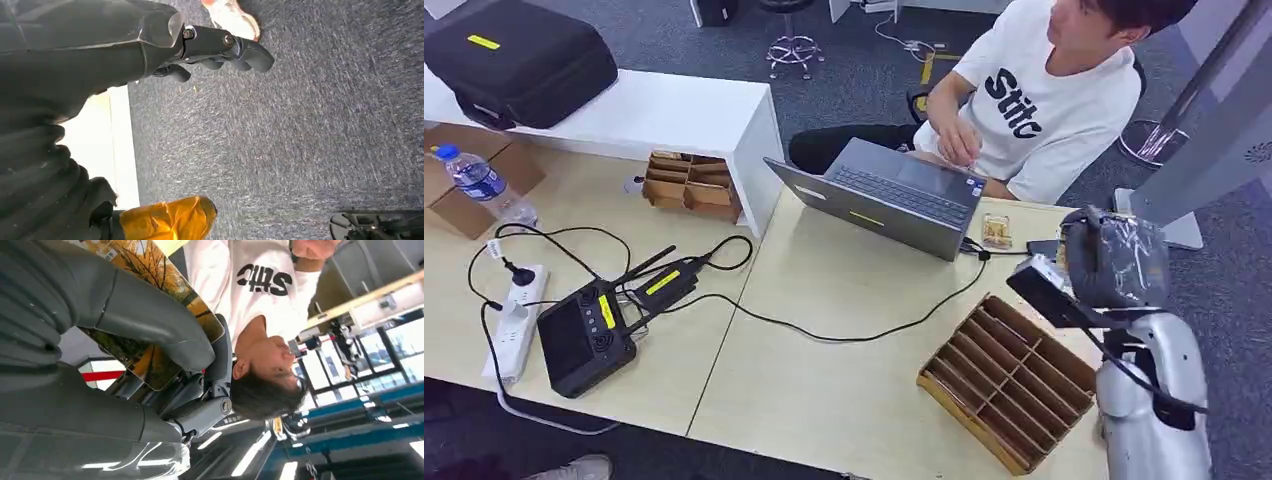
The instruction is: Pass the card to the sensor for recognition and then transmit it.
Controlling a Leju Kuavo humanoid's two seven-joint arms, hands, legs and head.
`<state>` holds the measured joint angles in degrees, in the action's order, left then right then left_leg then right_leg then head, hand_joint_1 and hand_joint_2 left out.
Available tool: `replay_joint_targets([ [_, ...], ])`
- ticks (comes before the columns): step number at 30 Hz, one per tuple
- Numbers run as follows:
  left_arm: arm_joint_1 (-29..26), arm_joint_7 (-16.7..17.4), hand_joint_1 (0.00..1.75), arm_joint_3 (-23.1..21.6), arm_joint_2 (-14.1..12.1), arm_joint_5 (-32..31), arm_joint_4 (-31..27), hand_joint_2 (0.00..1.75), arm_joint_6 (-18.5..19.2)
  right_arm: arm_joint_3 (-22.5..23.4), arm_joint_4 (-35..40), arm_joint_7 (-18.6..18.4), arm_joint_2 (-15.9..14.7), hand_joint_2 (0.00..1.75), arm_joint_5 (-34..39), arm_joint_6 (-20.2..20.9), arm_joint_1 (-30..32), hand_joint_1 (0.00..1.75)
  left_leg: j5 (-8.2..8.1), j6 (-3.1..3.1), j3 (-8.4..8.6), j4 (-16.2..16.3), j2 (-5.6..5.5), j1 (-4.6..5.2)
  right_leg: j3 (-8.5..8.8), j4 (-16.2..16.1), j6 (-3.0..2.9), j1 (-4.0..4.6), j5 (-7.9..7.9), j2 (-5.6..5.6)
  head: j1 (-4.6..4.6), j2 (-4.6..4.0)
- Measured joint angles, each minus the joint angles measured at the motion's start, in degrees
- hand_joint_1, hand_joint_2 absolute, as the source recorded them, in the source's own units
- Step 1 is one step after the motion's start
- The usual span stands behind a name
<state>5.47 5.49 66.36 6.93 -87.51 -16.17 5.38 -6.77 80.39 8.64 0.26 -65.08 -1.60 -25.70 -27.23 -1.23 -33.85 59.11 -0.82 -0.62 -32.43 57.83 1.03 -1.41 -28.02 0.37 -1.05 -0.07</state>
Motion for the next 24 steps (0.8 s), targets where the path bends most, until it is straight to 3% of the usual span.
replay_joint_targets([
  [5, 0.5, 0.0, 0.00, -1.9, 0.0, -0.1, 0.0, 1.75, 0.6, -2.5, -18.7, -6.6, 2.6, 1.75, -5.6, 0.2, -13.7, 1.75, 0.14, -0.01, -0.01, 0.0, -0.15, -0.02, 0.01, 0.0, -0.02, 0.02, 0.06, -0.13, 0.02, 0.00],
  [11, 1.1, 0.4, 0.00, -4.3, 0.0, -0.1, 0.4, 1.75, 1.2, -2.8, -36.9, -10.3, 5.1, 1.75, -8.6, -0.6, -22.7, 1.75, 0.13, -0.01, -0.03, 0.0, -0.17, -0.02, -0.01, 0.0, -0.02, 0.02, 0.06, -0.14, -0.02, 0.00],
  [24, 1.3, 0.4, 0.00, -5.6, -0.1, -0.1, 0.5, 1.75, 1.3, -2.8, -45.8, -10.3, 6.3, 1.75, -8.8, -1.2, -26.0, 1.75, 0.12, 0.00, -0.08, 0.0, -0.16, -0.01, -0.06, 0.0, -0.02, 0.02, 0.06, -0.14, -0.02, 0.00],
])
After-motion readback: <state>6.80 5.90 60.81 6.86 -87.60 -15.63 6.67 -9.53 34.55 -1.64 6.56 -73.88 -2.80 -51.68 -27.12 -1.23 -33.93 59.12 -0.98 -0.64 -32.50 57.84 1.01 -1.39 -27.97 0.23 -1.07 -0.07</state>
